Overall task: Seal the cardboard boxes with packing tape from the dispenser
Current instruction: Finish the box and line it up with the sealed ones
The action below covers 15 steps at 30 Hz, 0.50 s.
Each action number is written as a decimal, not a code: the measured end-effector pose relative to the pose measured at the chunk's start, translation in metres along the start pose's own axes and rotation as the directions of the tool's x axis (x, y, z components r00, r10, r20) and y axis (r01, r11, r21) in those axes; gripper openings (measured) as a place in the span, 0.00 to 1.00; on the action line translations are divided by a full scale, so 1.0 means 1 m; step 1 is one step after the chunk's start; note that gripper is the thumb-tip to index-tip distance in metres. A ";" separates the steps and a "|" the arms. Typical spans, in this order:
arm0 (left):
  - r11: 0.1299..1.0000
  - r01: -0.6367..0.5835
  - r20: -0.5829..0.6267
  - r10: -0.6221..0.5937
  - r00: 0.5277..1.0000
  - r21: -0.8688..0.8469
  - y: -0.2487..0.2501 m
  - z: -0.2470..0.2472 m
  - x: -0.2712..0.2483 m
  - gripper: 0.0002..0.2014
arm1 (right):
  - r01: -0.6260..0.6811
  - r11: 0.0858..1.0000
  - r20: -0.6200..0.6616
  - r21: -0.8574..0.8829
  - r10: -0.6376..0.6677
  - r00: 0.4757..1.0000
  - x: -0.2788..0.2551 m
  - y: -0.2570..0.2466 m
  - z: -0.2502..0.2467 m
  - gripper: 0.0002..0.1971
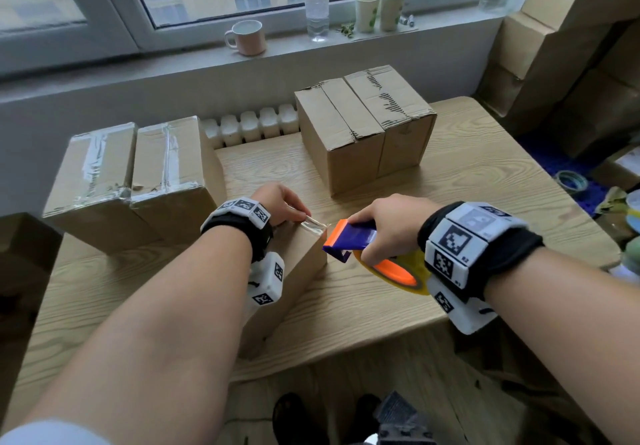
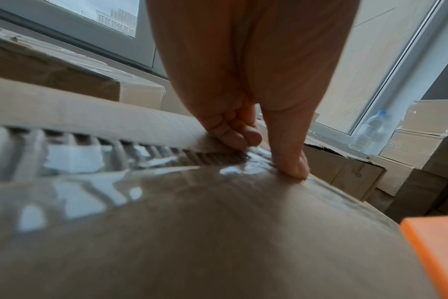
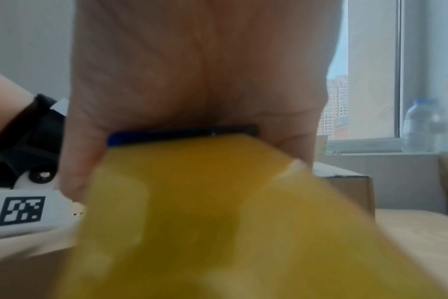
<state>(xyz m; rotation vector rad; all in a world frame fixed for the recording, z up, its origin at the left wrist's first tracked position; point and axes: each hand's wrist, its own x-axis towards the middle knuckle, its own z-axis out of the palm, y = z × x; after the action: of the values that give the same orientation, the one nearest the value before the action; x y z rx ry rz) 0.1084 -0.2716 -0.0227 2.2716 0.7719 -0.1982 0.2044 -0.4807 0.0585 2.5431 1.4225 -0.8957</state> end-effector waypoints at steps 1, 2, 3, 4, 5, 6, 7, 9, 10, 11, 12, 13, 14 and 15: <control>1.000 -0.002 -0.004 0.002 1.000 0.001 0.000 0.000 0.000 0.05 | -0.001 1.000 -0.010 0.013 0.001 1.000 0.004 -0.002 0.001 0.35; 1.000 -0.001 -0.007 0.001 1.000 -0.003 0.000 0.001 0.000 0.05 | -0.003 1.000 -0.018 0.029 0.003 1.000 0.009 -0.004 0.000 0.33; 1.000 0.003 -0.009 -0.003 1.000 -0.013 0.000 0.001 0.001 0.05 | -0.006 0.999 -0.025 0.041 0.007 1.000 0.013 -0.006 -0.002 0.31; 1.000 0.005 -0.012 -0.006 1.000 -0.023 -0.001 0.002 0.001 0.05 | -0.012 0.999 -0.028 0.050 0.013 1.000 0.018 -0.007 -0.004 0.29; 0.999 0.007 -0.016 -0.007 1.000 -0.031 -0.002 0.003 0.001 0.05 | -0.017 0.998 -0.024 0.067 0.018 1.000 0.022 -0.007 -0.007 0.27; 0.999 0.007 -0.019 -0.008 1.000 -0.039 -0.002 0.003 0.001 0.05 | -0.026 0.995 -0.008 0.101 0.027 1.000 0.025 -0.005 -0.009 0.25; 0.999 0.005 -0.019 -0.006 1.000 -0.052 -0.003 0.004 0.001 0.04 | -0.036 0.986 0.020 0.162 0.033 0.999 0.028 -0.002 -0.010 0.23; 0.997 0.000 -0.015 -0.001 1.000 -0.077 -0.004 0.004 0.001 0.06 | -0.068 0.945 0.105 0.319 0.036 0.994 0.034 0.007 -0.012 0.18; 0.996 0.002 -0.012 -0.003 1.000 -0.085 -0.004 0.003 0.000 0.06 | -0.084 0.923 0.141 0.377 0.033 0.989 0.036 0.010 -0.012 0.17; 0.996 0.006 -0.011 -0.007 1.000 -0.087 -0.005 0.003 0.000 0.06 | -0.093 0.908 0.165 0.408 0.027 0.986 0.037 0.013 -0.012 0.17; 0.996 0.008 -0.010 -0.009 1.000 -0.086 -0.005 0.003 0.000 0.07 | -0.100 0.901 0.180 0.423 0.024 0.983 0.039 0.015 -0.012 0.17; 0.996 0.009 -0.009 -0.010 1.000 -0.084 -0.005 0.002 0.000 0.07 | -0.106 0.897 0.194 0.429 0.023 0.981 0.040 0.016 -0.012 0.17; 0.996 0.010 -0.006 -0.011 1.000 -0.083 -0.004 0.002 0.000 0.07 | -0.115 0.897 0.211 0.428 0.024 0.977 0.041 0.016 -0.013 0.17; 0.996 0.011 -0.005 -0.012 1.000 -0.083 -0.004 0.002 -0.001 0.06 | -0.117 0.903 0.225 0.413 0.023 0.974 0.040 0.015 -0.014 0.17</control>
<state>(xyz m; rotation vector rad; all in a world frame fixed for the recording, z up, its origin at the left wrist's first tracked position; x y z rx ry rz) 0.1054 -0.2715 -0.0265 2.1903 0.7817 -0.1624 0.2389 -0.4542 0.0456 2.6505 1.1657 -1.5645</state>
